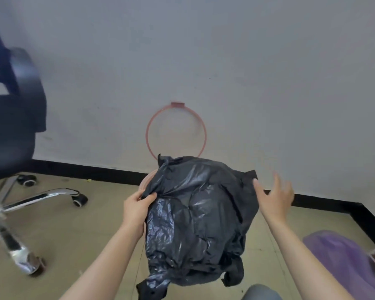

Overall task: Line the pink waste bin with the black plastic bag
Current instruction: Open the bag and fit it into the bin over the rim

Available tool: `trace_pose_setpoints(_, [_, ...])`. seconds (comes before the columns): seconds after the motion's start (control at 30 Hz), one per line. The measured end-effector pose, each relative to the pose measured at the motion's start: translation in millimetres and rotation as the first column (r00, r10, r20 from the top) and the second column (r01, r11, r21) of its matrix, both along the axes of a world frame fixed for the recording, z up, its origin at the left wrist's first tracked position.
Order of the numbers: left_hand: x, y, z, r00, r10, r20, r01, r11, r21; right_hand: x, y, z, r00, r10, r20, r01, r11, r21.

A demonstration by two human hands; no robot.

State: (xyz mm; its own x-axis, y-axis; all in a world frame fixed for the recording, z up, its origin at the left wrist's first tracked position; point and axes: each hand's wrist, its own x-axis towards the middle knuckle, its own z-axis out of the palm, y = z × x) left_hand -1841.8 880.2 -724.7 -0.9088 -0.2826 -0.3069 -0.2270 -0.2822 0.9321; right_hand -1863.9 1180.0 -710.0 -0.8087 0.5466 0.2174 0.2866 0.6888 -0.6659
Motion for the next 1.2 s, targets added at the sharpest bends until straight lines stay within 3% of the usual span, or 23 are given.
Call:
trace_pose_setpoints(0.07, [2.9, -15.4, -10.7, 0.996, 0.058, 0.061, -0.058, 0.998, 0.000, -5.7, 0.2, -24.2, 0.982, 0.115, 0.149, -0.040, 0.901, -0.432])
trace_pose_setpoints(0.13, [6.5, -25.3, -17.2, 0.995, 0.071, 0.074, -0.069, 0.997, -0.033, -8.9, -15.9, -40.6, 0.960, 0.269, 0.079, -0.134, 0.686, -0.715])
trace_pose_setpoints(0.17, [6.5, -30.1, -21.1, 0.996, 0.063, 0.064, -0.057, 0.994, -0.092, -11.6, -30.5, -44.7, 0.953, 0.302, 0.012, -0.186, 0.620, -0.762])
trace_pose_setpoints(0.23, [0.4, -36.0, -25.5, 1.000, -0.010, 0.029, 0.018, 0.956, -0.294, -21.0, -60.8, -48.6, 0.937, 0.346, -0.048, -0.277, 0.649, -0.708])
trace_pose_setpoints(0.3, [-12.6, -33.0, -25.2, 0.990, -0.140, -0.033, 0.111, 0.889, -0.445, -29.7, -87.8, -50.0, 0.899, 0.436, -0.035, -0.385, 0.751, -0.536])
trace_pose_setpoints(0.37, [-27.7, -18.2, -31.3, 0.961, -0.271, -0.060, 0.196, 0.816, -0.544, -35.2, -103.4, -54.5, 0.828, 0.559, 0.038, -0.518, 0.790, -0.328])
trace_pose_setpoints(0.4, [-32.2, -8.2, -37.8, 0.940, -0.340, -0.025, 0.242, 0.718, -0.653, -35.8, -106.8, -59.9, 0.784, 0.602, 0.150, -0.576, 0.796, -0.186])
trace_pose_setpoints(0.47, [-34.4, 9.4, -57.9, 0.876, -0.442, 0.191, 0.371, 0.367, -0.853, -28.2, -110.3, -76.4, 0.664, 0.572, 0.481, -0.691, 0.716, 0.102])
trace_pose_setpoints(0.53, [-34.1, 21.7, -80.8, 0.777, -0.479, 0.409, 0.508, 0.094, -0.856, -22.0, -105.2, -93.9, 0.536, 0.515, 0.669, -0.784, 0.598, 0.167])
trace_pose_setpoints(0.6, [-37.6, 29.2, -96.7, 0.689, -0.470, 0.551, 0.585, -0.087, -0.806, -24.3, -95.8, -105.2, 0.471, 0.495, 0.730, -0.822, 0.546, 0.159])
trace_pose_setpoints(0.67, [-46.0, 33.9, -104.5, 0.640, -0.433, 0.634, 0.615, -0.205, -0.761, -31.2, -88.4, -111.4, 0.458, 0.494, 0.739, -0.840, 0.513, 0.177])
trace_pose_setpoints(0.77, [-59.8, 41.6, -104.6, 0.593, -0.371, 0.715, 0.668, -0.270, -0.694, -45.4, -84.8, -120.9, 0.431, 0.527, 0.732, -0.869, 0.461, 0.180])
trace_pose_setpoints(0.87, [-71.5, 46.8, -100.5, 0.528, -0.300, 0.795, 0.743, -0.291, -0.603, -60.9, -87.3, -125.2, 0.317, 0.526, 0.789, -0.916, 0.387, 0.110])
trace_pose_setpoints(1.03, [-89.6, 57.8, -99.8, 0.475, -0.243, 0.846, 0.824, -0.214, -0.525, -88.5, -93.9, -121.8, 0.103, 0.477, 0.873, -0.947, 0.315, -0.060])
trace_pose_setpoints(1.13, [-94.1, 58.5, -94.4, 0.535, -0.213, 0.817, 0.772, -0.270, -0.576, -100.6, -100.8, -119.2, 0.009, 0.411, 0.912, -0.945, 0.302, -0.127])
trace_pose_setpoints(1.2, [-89.4, 56.2, -86.9, 0.606, -0.245, 0.756, 0.718, -0.240, -0.653, -105.3, -103.3, -117.8, -0.021, 0.386, 0.922, -0.942, 0.300, -0.148])
